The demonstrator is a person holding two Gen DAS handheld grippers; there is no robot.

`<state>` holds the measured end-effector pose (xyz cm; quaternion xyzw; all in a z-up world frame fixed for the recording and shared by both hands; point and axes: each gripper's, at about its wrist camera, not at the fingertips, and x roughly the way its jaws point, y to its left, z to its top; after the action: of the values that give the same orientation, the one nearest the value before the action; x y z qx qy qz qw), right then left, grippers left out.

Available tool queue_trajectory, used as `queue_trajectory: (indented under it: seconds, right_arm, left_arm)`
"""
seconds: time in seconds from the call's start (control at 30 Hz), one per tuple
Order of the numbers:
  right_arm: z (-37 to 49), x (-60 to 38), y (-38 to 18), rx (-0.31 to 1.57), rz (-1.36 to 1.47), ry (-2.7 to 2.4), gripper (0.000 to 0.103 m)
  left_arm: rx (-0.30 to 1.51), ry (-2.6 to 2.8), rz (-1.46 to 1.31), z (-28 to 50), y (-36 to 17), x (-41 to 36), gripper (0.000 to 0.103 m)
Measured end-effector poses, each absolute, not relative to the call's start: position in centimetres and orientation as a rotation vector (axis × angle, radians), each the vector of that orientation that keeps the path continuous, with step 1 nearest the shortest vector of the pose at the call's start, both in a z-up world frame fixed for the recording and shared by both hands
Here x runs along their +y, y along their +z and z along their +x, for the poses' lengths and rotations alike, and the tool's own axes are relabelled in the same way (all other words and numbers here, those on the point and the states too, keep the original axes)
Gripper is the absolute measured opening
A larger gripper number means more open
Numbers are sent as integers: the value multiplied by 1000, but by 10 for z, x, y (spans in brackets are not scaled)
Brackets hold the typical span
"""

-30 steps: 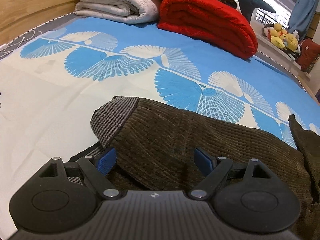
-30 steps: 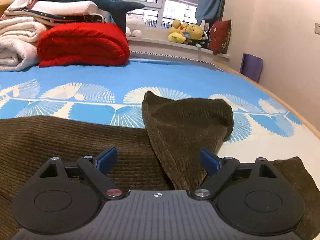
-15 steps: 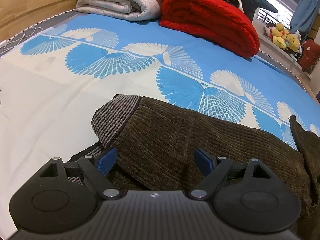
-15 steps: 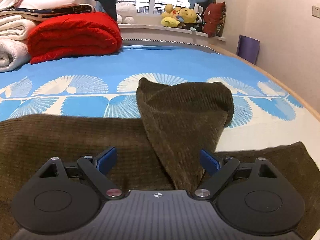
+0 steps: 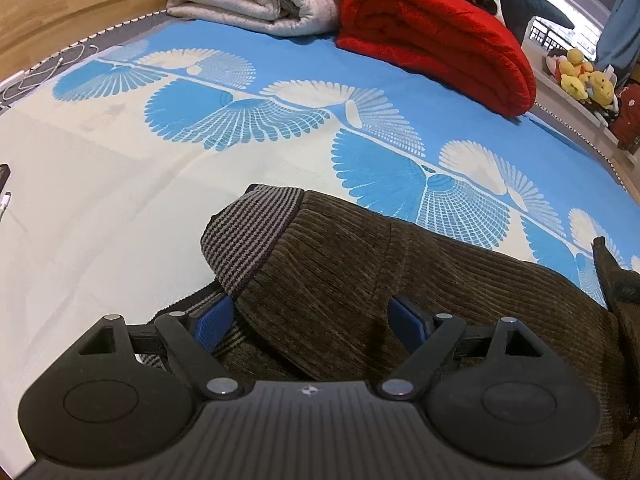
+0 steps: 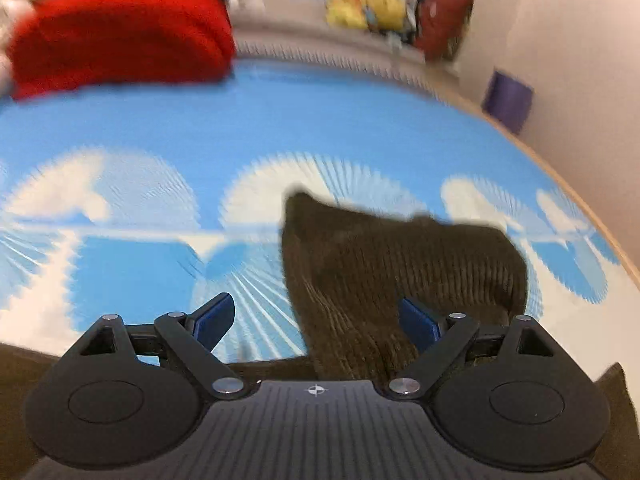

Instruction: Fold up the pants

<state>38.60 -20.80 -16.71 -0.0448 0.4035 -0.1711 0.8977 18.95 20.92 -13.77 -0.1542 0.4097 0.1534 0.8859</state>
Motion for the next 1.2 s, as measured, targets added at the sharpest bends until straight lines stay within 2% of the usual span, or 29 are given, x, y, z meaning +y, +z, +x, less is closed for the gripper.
queue_trajectory:
  seconds: [0.03,0.07,0.1,0.13,0.17,0.2,0.27,0.4,0.5,0.57,0.63,0.73,0.87,0.93,0.97,1.0,1.07,1.17,1.2]
  right_arm:
    - [395,-209,-178,879,-118,-368,89]
    - [403,-211,-190,925,-158,-382,83]
    - [408,-213,-201,966,-186,-405,72]
    - [409,-218,-209,985,-179,-415,63]
    - [405,-225,-208,944,-130,-402,9]
    - [405,-229,-207,949,-111,-393,7]
    - [400,-242,-192,936,-53,-369,7]
    - [361,-294,-109,746,145,-370,7]
    - [293,-361,-44,606,347,-382,7]
    - [230,-412,-24,554,515,-389,7]
    - [163,-450,-31,544,641,-397,7]
    - [74,-490,-91,605,775,-472,7]
    - [24,-509,-195,790,1018,-533,14]
    - [12,-503,-207,731,1016,-522,14]
    - [10,-497,-201,717,981,-518,20]
    - [10,-494,-195,708,945,-514,35]
    - [10,-488,-183,702,867,-500,51]
    - [10,-483,-167,687,742,-498,55]
    - [11,-482,-164,689,706,-497,60]
  left_arm:
    - [858,316,-326,190,-139,210,87]
    - [866,312,-333,191,-140,210,85]
    - [869,308,-340,192,-141,210,77]
    - [865,315,-338,192,-141,210,59]
    - [850,333,-330,191,-140,211,46]
    - [822,346,-335,188,-136,214,22]
    - [752,315,-437,181,-129,227,16]
    - [697,278,-528,168,-115,241,12]
    - [688,261,-577,147,-104,249,11]
    - [682,264,-607,130,-97,255,11]
    - [695,284,-597,114,-96,258,11]
    - [803,294,-520,110,-113,254,11]
    - [846,288,-498,116,-125,258,13]
    - [871,318,-482,118,-130,260,17]
    - [879,325,-479,118,-132,260,17]
    - [879,335,-476,117,-133,261,18]
    - [865,339,-484,113,-133,261,20]
    - [853,340,-511,108,-133,263,26]
    - [854,327,-528,109,-135,263,37]
